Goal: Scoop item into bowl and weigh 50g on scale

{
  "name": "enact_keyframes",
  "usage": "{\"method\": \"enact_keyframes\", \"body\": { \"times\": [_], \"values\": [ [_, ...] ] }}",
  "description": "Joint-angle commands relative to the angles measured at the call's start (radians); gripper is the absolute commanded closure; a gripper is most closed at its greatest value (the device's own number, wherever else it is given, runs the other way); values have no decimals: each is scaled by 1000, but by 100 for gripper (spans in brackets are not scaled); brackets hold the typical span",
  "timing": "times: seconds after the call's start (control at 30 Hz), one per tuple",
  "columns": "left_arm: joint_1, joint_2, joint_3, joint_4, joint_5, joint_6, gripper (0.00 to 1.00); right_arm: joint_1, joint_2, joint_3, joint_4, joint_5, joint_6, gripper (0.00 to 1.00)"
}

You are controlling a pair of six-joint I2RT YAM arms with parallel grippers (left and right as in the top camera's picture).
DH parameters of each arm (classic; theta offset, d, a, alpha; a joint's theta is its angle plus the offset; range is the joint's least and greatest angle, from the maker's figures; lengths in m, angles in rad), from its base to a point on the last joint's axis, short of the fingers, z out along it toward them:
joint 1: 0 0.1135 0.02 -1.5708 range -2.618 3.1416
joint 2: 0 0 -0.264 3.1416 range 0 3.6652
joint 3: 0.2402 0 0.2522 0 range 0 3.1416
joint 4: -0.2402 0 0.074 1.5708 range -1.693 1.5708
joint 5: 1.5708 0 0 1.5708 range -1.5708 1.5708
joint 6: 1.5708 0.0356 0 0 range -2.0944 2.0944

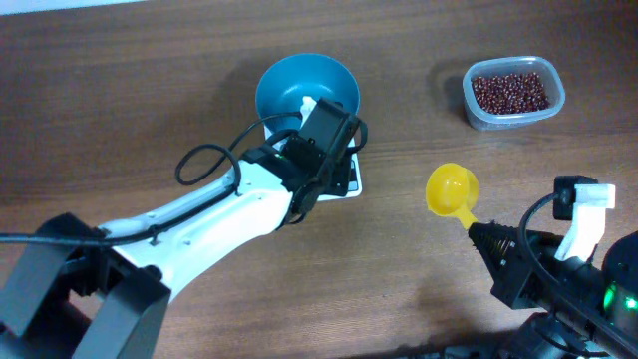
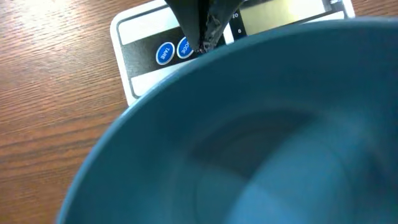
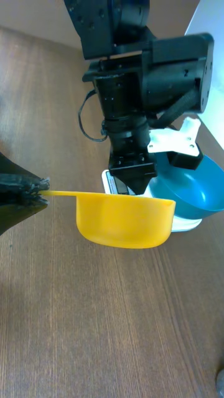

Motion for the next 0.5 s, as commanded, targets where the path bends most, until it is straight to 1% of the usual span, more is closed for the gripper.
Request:
{"method": "enact_keyframes", "body": {
  "times": [0.0,0.47],
  "values": [
    [-3,53,3,5,-14,-10,100,5,-8,8,4,19,4,96],
    [-3,79,3,21,-14,-14,100,5,-8,8,4,15,4,96]
  ]
}}
